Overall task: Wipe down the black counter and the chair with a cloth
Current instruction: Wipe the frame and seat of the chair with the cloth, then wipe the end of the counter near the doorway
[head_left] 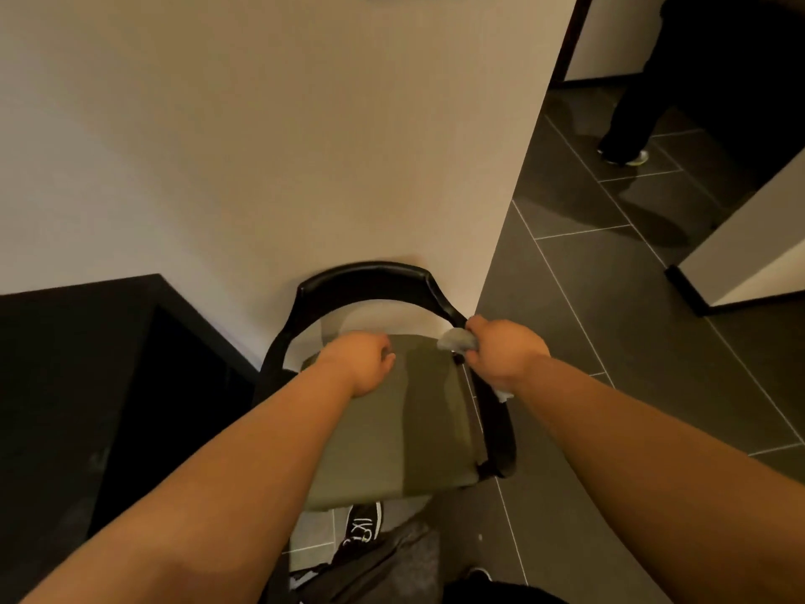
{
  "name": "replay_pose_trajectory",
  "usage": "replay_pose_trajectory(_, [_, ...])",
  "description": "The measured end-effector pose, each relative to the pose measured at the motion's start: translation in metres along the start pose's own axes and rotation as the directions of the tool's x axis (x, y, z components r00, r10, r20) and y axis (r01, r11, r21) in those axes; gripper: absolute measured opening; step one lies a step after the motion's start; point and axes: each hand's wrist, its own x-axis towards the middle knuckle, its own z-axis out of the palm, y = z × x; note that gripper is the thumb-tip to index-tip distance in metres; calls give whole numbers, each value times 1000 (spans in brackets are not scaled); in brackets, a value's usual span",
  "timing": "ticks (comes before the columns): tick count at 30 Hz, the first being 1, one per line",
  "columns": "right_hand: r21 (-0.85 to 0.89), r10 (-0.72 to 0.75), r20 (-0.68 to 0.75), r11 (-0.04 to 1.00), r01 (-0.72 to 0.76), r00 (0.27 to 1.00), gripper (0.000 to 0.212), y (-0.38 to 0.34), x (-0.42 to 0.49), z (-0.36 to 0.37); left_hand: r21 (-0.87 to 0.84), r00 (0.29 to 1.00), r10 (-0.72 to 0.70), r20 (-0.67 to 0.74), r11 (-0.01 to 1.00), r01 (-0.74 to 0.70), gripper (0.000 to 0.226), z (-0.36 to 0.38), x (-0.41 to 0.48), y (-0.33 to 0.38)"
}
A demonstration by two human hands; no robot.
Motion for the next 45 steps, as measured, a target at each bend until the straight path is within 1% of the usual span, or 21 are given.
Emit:
replay_pose_trajectory(3, [-15, -69, -42, 998, 68, 997, 34, 6, -16, 0, -25, 999, -39, -9, 999, 38, 39, 14, -27, 20])
replay_pose_trajectory(7, [-45, -133, -64, 991, 130, 989, 38, 7, -29, -2, -78, 995, -74, -65, 995, 68, 36, 24, -62, 38])
replay_pose_trajectory(14, [-74, -273, -65, 960, 268, 960, 39, -25, -49, -2, -119, 974, -196, -116, 976, 183, 35, 22, -126, 31])
replay_pose_trajectory(19, [-102, -380, -77, 923, 371, 922, 37, -68, -63, 1, -166, 935, -316, -162, 943, 290, 36, 22, -177, 9])
replay_pose_trajectory(22, [-115, -439, -87, 896, 429, 894, 33, -98, -74, 3, -193, 905, -380, -191, 919, 345, 29, 24, -211, -4])
replay_pose_trajectory(26, [-114, -511, -71, 857, 502, 857, 37, -144, -97, 9, -258, 863, -464, -198, 874, 411, 23, 32, -268, -21])
replay_pose_trajectory(30, [-154, -569, -37, 816, 558, 822, 38, -198, -135, 28, -312, 834, -514, -198, 840, 444, 22, 56, -339, -47])
replay_pose_trajectory(33, [-170, -638, 1, 759, 629, 770, 39, -242, -173, 51, -279, 817, -550, -175, 823, 495, 27, 90, -406, -74])
replay_pose_trajectory(35, [-179, -686, 43, 710, 681, 726, 37, -274, -202, 67, -254, 788, -597, -148, 793, 553, 32, 114, -457, -89])
replay_pose_trajectory(37, [-182, -735, 69, 656, 732, 675, 34, -306, -234, 84, -275, 740, -659, -134, 743, 611, 35, 137, -511, -102])
replay_pose_trajectory(41, [-185, -807, 100, 559, 808, 582, 29, -371, -301, 116, -361, 612, -784, -105, 604, 711, 36, 185, -618, -108])
replay_pose_trajectory(45, [-200, -864, 146, 451, 870, 482, 24, -428, -376, 147, -434, 476, -877, -60, 453, 779, 40, 234, -716, -96])
